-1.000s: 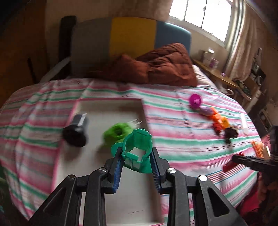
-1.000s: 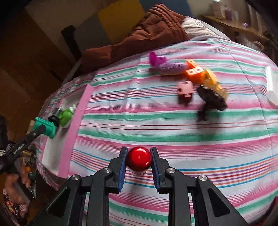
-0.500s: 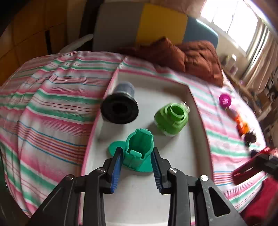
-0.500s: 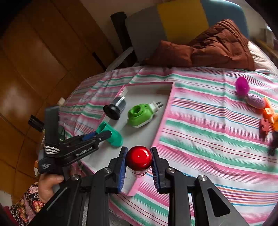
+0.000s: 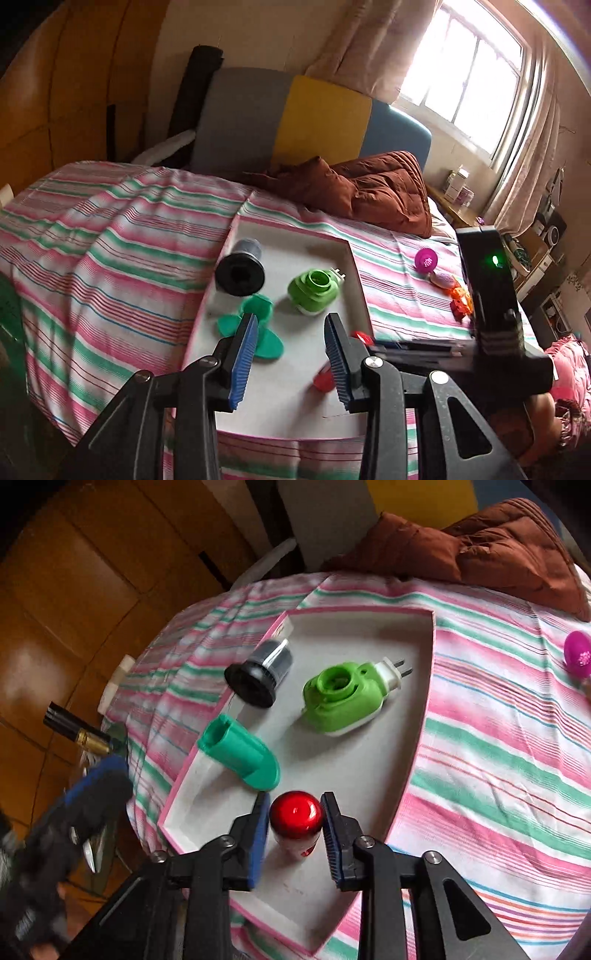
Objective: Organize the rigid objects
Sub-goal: 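Release the teal holder in the tray with left while right releases the red cylinder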
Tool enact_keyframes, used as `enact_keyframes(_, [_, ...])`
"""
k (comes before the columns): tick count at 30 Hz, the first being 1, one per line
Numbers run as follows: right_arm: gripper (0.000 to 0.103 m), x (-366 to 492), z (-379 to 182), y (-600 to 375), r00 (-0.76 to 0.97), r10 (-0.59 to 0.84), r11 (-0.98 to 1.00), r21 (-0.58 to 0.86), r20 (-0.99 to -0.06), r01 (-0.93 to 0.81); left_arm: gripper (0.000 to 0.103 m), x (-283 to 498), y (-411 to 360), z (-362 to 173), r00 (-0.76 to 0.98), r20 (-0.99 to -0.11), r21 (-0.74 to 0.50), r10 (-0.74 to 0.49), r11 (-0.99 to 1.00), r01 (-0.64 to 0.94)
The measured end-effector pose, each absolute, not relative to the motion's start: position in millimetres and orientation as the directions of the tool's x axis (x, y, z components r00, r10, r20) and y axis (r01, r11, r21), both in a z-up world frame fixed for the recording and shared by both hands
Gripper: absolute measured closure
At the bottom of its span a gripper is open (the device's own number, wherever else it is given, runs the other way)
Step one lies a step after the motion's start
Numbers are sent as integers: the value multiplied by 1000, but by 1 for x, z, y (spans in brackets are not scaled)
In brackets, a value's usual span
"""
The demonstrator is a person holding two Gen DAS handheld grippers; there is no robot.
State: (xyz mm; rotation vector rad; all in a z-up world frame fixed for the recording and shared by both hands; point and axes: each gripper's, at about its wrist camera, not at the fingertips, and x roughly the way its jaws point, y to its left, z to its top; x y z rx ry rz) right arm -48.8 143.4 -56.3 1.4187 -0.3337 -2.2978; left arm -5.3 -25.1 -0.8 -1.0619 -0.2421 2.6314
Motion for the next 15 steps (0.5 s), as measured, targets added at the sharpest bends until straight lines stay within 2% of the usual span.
enact_keyframes(1, [59, -47, -53, 149, -411, -473, -881, 422, -780, 213, 66, -5, -21, -1, -677, -654, -266, 337, -941, -211])
enact_keyframes(3, [56, -39, -44, 163, -459, -489, -870, 448, -741, 204, 66, -4, -14, -2, -664, -660, -272, 351, -936, -224])
enact_keyframes(11, [55, -3, -14, 225, -603, -390, -909, 393, -695, 135, 66, 8, 29, -4, -619, -666, -266, 416, -908, -324])
enact_keyframes(15, [53, 10, -11, 255, -639, -267, -951, 304, -721, 54, 66, 14, 54, -5, -592, -677, -244, 437, -892, -380])
